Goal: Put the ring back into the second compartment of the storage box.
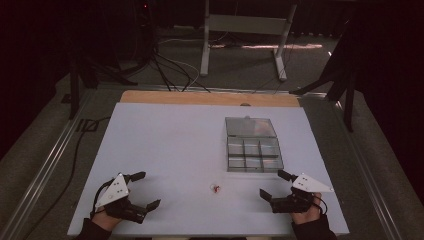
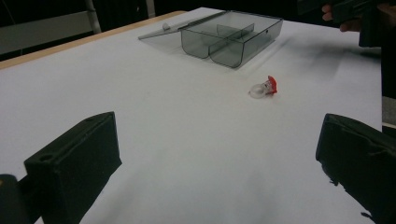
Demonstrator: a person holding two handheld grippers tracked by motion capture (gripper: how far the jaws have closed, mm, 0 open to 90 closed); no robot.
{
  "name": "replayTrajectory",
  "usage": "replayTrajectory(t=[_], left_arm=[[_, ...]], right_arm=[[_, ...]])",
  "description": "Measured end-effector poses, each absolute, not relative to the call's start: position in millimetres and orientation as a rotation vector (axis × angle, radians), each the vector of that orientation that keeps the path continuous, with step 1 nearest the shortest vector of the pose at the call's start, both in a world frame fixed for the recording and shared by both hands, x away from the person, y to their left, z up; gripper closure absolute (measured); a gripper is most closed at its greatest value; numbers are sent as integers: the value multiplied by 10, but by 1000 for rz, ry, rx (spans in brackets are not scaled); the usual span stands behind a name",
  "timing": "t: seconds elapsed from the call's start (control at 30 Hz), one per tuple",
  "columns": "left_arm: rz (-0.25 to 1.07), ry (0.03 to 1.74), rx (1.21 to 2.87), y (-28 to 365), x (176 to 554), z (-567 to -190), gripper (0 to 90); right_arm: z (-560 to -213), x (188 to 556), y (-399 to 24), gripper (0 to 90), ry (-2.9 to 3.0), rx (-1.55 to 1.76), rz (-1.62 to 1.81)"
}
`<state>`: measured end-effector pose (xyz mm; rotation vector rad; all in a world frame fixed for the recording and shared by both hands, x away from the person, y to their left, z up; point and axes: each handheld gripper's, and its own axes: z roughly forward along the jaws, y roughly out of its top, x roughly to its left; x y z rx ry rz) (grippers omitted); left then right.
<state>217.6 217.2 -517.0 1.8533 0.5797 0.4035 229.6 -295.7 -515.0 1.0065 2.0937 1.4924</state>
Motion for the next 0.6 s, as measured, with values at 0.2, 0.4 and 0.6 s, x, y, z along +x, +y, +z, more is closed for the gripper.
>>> replayTrajectory(t=[0.2, 0.4, 0.6], left_arm=[[393, 578, 1859, 2152, 2185, -5178, 2], [393, 581, 1860, 2153, 2191, -5179, 2], [390, 581, 1861, 2166, 2192, -5184, 2]], right_arm=[[-5153, 2295, -2964, 0, 2097, 1007, 1488], [-5165, 2301, -2948, 0, 2107, 1006, 1471], [-5162, 2299, -2912, 0, 2115, 988, 1460]])
